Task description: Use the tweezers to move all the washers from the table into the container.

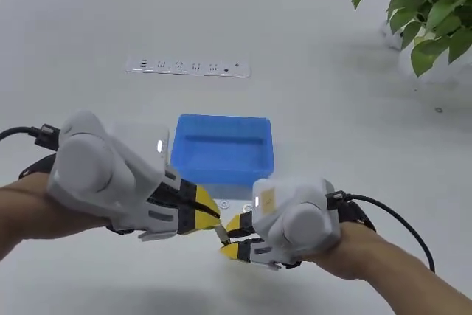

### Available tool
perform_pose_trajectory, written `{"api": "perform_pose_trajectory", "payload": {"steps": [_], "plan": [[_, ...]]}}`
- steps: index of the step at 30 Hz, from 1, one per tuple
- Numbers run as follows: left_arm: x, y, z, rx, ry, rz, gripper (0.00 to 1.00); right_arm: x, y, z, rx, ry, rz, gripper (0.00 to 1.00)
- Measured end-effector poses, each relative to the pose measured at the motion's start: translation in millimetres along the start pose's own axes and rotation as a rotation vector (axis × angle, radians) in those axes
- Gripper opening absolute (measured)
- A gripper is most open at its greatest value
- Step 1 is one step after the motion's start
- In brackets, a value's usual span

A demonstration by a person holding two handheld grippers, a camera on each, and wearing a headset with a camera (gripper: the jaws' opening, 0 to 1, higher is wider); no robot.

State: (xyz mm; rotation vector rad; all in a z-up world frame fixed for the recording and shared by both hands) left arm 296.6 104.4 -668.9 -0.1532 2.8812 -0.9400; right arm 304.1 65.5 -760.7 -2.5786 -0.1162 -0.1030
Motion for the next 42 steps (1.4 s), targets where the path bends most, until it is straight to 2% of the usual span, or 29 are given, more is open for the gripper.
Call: {"api": "perform_pose_trajectory", "payload": {"steps": [8,12,18,26,42], "plan": [[6.0,-1.0,12.0,0.001,0.025,0.028,0.06,-6.7,5.5,5.9,-0.019,-0.020,0.000,0.11],[7.2,-4.1,13.6,0.034,0.037,0.021,0.06,-7.3,7.5,4.0,-0.008,-0.022,0.009,0.10],[5.5,-3.0,17.7,0.045,0.040,0.021,0.06,-6.8,7.5,4.0,-0.003,-0.023,0.017,0.10],[2.0,-2.4,13.9,0.041,0.024,0.030,0.05,-3.1,4.8,3.1,0.001,-0.015,0.011,0.11],[-12.1,4.2,3.2,0.024,-0.007,0.045,0.05,15.8,-8.6,7.7,0.028,0.026,-0.002,0.12]]}}
Point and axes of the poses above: the centre of the closed fingertips' face, and the gripper's own axes: z roughly forward along the fingers, x roughly to its right, y roughly out of its underside, the point moved 4 cm from there along -z, roughly backward along the fingers, and after that the axes turned 13 degrees about -x, right-handed, at the moved point
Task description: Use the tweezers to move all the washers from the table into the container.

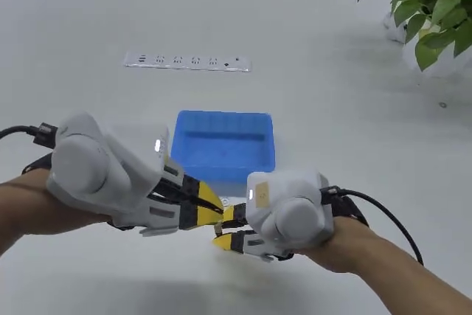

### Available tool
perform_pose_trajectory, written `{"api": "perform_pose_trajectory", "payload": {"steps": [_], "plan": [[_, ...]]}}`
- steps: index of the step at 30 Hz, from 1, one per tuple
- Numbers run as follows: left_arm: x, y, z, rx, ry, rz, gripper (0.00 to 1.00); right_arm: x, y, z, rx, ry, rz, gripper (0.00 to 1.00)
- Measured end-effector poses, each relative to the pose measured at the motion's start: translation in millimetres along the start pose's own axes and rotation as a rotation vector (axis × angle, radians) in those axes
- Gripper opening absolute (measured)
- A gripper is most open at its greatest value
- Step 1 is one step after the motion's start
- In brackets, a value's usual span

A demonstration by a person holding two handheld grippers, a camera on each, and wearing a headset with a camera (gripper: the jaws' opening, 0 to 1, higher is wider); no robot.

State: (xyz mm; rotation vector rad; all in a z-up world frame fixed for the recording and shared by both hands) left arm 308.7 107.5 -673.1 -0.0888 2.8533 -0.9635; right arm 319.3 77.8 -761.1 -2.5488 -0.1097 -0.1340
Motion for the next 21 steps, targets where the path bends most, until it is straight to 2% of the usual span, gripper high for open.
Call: {"api": "perform_pose_trajectory", "payload": {"steps": [12,21], "plan": [[-11.3,3.9,-3.1,0.001,-0.017,-0.004,0.05,15.3,-3.6,4.0,0.013,0.023,0.002,0.12],[-20.1,8.9,-0.1,-0.005,-0.018,-0.017,0.05,22.5,-2.7,11.1,0.017,0.016,0.011,0.12]]}}
Point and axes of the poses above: the centre of the closed fingertips' face, and the gripper's own axes: z roughly forward along the fingers, x roughly to its right, y roughly out of its underside, the point moved 4 cm from there along -z, roughly backward along the fingers, and after that the axes turned 13 degrees about -x, right-handed, at the moved point
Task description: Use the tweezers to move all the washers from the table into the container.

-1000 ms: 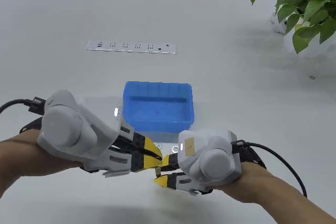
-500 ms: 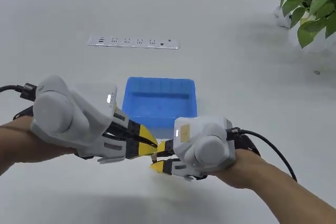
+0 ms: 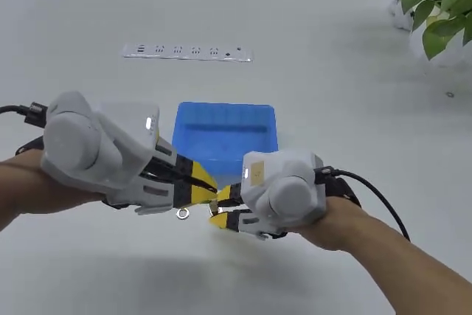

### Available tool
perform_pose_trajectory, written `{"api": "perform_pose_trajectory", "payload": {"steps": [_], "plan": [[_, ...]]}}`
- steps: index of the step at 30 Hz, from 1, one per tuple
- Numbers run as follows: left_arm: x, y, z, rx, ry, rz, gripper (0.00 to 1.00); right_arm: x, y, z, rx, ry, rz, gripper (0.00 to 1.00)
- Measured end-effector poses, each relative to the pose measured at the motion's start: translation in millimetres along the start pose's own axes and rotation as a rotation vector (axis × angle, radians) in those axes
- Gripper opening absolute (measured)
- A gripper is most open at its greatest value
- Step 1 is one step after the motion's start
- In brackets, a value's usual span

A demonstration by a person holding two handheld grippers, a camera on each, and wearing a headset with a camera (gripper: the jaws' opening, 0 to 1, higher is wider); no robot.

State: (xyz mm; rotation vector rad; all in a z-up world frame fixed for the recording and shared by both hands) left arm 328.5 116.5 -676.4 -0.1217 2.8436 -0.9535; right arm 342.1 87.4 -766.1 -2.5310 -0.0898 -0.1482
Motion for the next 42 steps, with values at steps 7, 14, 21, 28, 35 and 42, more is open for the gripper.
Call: {"api": "perform_pose_trajectory", "payload": {"steps": [7,14,21,28,35,42], "plan": [[-6.3,4.1,2.6,0.004,0.009,-0.013,0.05,2.1,1.6,4.7,0.001,-0.008,0.007,0.12],[-15.1,4.5,4.1,0.023,0.013,-0.034,0.05,4.5,3.6,7.8,0.002,-0.009,0.022,0.13],[-18.4,2.3,6.9,0.030,0.037,-0.037,0.05,6.3,2.8,4.6,0.016,-0.012,0.052,0.13],[-17.5,2.0,7.8,0.034,0.043,-0.042,0.05,5.3,4.1,4.7,0.021,-0.028,0.101,0.10],[-15.9,0.9,8.4,0.029,0.044,-0.037,0.05,5.3,4.3,4.5,0.013,-0.038,0.114,0.09],[-13.6,-1.6,7.6,0.013,0.044,-0.017,0.05,4.2,4.3,2.0,0.008,-0.033,0.106,0.09]]}}
Point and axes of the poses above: the centre of the closed fingertips' face, and the gripper's own axes: z roughly forward along the fingers, x roughly to its right, y roughly out of its underside, the point moved 4 cm from there along -z, roughly backward along the fingers, and after that the axes turned 13 degrees about -x, right-handed, at the moved point
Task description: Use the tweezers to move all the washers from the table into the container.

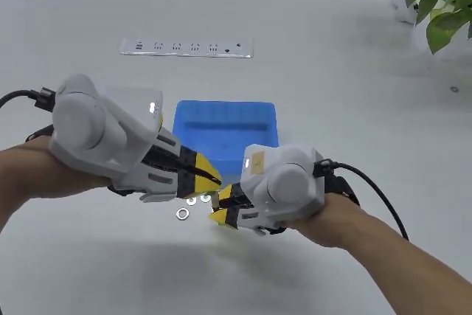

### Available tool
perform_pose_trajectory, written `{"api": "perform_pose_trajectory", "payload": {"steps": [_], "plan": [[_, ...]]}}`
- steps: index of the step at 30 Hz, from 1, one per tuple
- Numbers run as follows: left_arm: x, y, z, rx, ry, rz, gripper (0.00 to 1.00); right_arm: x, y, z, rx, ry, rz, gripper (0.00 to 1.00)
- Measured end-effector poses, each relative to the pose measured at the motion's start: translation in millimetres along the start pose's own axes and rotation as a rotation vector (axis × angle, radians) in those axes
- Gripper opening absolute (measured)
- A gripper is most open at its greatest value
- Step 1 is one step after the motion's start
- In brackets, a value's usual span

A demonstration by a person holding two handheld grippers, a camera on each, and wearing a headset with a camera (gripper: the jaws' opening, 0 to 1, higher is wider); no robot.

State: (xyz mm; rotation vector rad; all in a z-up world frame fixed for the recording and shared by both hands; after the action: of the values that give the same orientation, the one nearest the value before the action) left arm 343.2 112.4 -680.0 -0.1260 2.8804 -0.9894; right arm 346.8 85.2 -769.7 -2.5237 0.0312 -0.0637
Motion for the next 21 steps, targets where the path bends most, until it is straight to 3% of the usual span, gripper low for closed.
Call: {"api": "perform_pose_trajectory", "payload": {"steps": [21], "plan": [[0.2,-22.7,-24.0,-0.012,-0.013,0.048,0.05,1.9,-17.3,-26.9,0.009,0.025,-0.027,0.09]]}}
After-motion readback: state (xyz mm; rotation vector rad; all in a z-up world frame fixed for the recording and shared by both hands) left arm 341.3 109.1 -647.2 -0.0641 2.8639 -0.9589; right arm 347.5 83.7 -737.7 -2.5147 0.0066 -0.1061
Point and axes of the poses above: the centre of the closed fingertips' face, and the gripper's own axes: z roughly forward along the fingers, x roughly to its right, y roughly out of its underside, the point moved 4 cm from there along -z, roughly backward along the fingers, and after that the axes turned 13 degrees about -x, right-handed, at the moved point
